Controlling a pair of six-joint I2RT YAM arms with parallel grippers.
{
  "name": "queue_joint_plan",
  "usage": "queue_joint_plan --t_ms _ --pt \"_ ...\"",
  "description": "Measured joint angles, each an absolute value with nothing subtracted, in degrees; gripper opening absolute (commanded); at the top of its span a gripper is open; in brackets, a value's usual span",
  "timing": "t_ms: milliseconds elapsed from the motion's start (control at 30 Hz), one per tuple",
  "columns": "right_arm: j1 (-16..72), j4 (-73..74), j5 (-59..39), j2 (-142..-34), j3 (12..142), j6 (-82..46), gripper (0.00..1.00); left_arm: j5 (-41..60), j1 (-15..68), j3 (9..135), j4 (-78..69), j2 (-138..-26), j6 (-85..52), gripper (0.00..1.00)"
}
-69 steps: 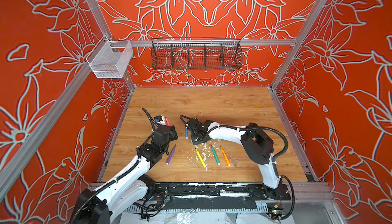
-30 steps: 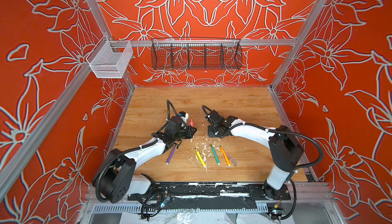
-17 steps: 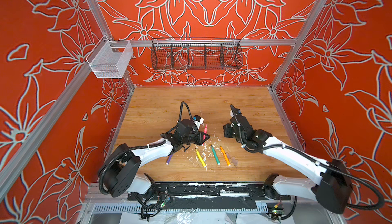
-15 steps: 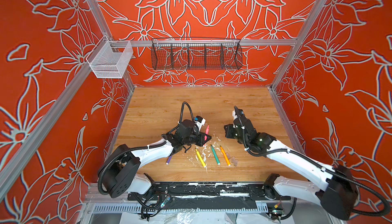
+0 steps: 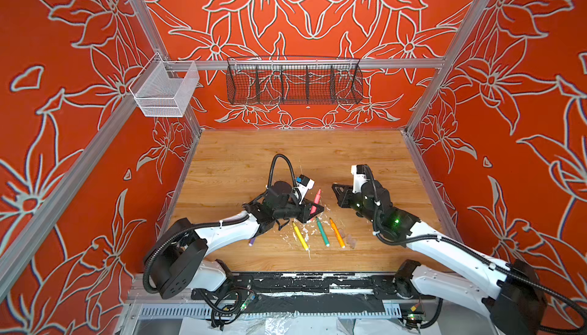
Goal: Insert the pens into the pen caps
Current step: 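Carry the cap toward the pink marker held upright by the left gripper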
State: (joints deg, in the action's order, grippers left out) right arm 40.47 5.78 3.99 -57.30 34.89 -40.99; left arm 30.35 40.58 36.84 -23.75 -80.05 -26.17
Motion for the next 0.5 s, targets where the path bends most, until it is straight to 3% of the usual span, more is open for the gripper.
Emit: queue_joint_plan --t_ms 500 --pt "40.45 14.22 0.30 -57.89 31.70 -46.30 0.00 36.03 41.80 37.23 -30.70 -87.64 -31.03 0.00"
